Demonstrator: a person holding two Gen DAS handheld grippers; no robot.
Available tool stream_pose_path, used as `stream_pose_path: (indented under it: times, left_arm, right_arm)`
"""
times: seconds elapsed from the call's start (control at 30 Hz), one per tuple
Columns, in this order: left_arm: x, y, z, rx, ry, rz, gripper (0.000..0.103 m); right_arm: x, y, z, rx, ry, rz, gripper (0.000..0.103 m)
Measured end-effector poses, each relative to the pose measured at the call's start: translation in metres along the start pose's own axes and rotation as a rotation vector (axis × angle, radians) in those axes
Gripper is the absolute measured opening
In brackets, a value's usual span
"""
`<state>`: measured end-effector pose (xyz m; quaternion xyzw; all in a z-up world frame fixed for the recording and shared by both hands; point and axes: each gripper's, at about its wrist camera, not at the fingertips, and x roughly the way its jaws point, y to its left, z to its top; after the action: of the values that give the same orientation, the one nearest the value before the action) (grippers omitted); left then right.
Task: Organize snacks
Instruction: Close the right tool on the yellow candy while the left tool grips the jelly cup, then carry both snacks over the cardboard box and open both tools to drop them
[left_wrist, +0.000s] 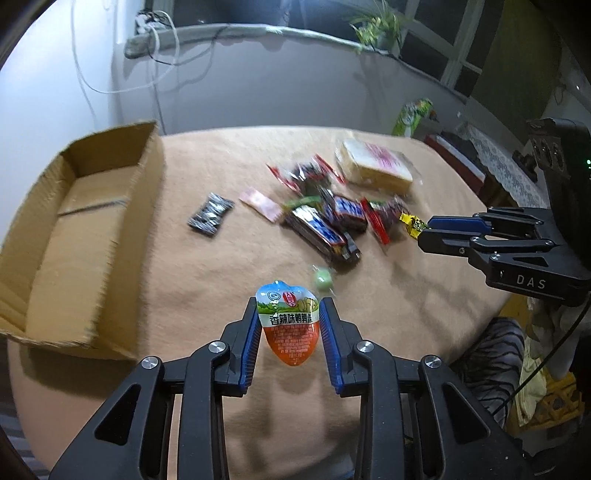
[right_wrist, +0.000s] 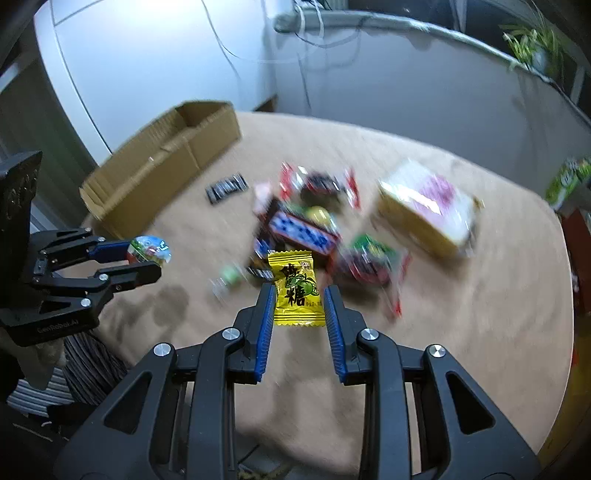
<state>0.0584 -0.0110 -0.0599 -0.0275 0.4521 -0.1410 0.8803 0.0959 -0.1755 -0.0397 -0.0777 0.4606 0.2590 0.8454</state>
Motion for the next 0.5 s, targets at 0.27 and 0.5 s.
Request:
stream_pose_path:
  times: [0.27, 0.5]
  left_arm:
    - [-0.03, 0.038, 0.016, -0.048, -0.077, 0.059, 0.03]
    - [-0.042, 0.076, 0.026, -0.054, -0.079, 0.129, 0.03]
  right_arm:
    - [0.005, 0.049, 0.058, -0.104, -0.063, 0.058, 0.028]
    - [0.031, 0.093, 0.106, -0.183, -0.055, 0.116, 0.028]
